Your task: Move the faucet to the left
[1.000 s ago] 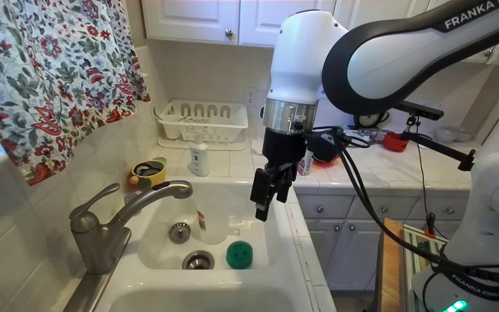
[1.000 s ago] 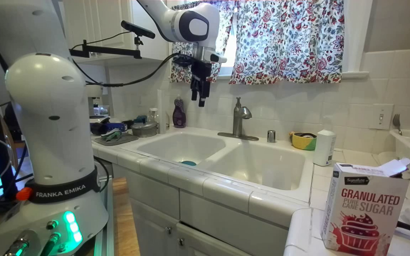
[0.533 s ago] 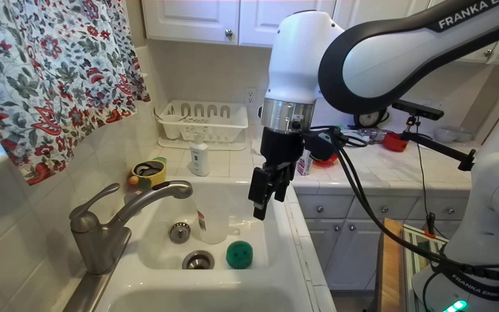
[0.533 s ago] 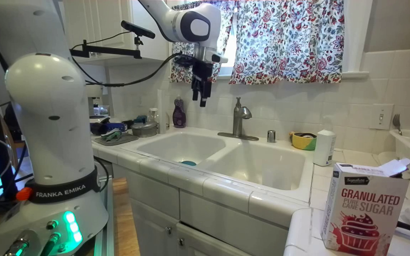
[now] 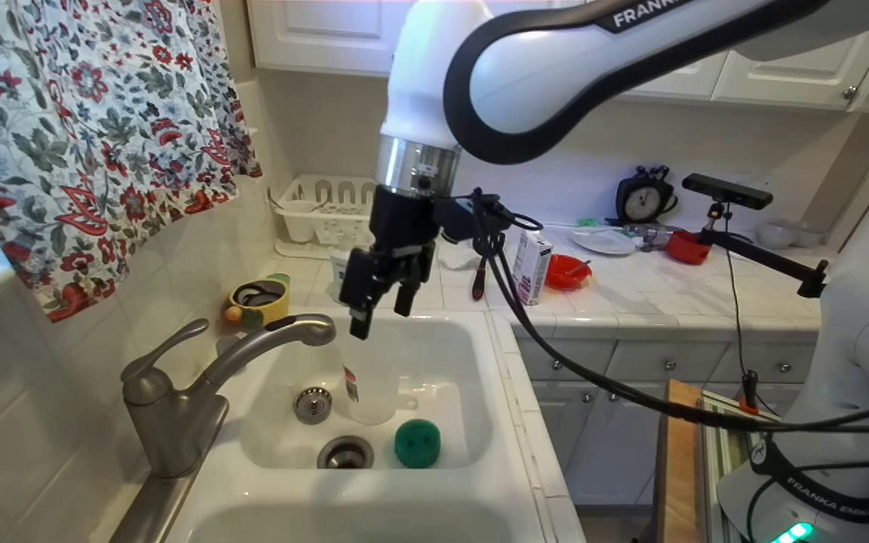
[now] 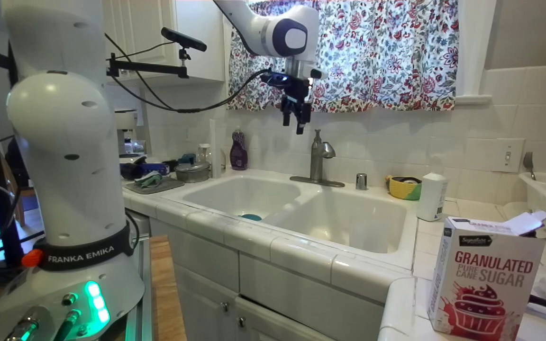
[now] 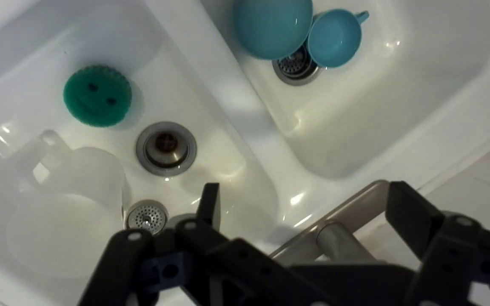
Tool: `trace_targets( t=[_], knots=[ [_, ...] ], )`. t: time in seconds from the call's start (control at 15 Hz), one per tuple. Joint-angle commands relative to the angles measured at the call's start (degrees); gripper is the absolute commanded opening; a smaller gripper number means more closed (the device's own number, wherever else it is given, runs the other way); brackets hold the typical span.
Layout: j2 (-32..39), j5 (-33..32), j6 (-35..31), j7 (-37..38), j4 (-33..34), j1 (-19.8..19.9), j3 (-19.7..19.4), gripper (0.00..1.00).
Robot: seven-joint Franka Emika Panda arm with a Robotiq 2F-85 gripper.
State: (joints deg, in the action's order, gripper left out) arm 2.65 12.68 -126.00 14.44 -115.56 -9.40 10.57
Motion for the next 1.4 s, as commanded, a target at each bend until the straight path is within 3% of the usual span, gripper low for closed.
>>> trace_targets(
  t=[0.0,0.33,0.4,0.53,0.87,1.13,1.33],
  knots=[
    [9.08,-4.79,1.57,4.01,12.25,0.44,-2.0,1.0],
    [17.91,-4.93,2.76,3.94,22.67,-0.29,-3.79,1.0],
    [19.32,-5.22,2.2,3.78,23.87,-0.73,-3.75,0.75],
    [21.96,-6.38,-0.79,5.41,25.91,-2.09,-4.2,0.68],
    [25.33,-8.33,-8.81,9.8,28.4,-4.24,-5.94,0.3],
    [25.9,-10.78,-10.89,11.95,28.79,-5.44,-8.3,0.01],
    [25.57,-15.19,-10.73,14.18,27.94,-6.69,-10.59,0.0]
  ],
)
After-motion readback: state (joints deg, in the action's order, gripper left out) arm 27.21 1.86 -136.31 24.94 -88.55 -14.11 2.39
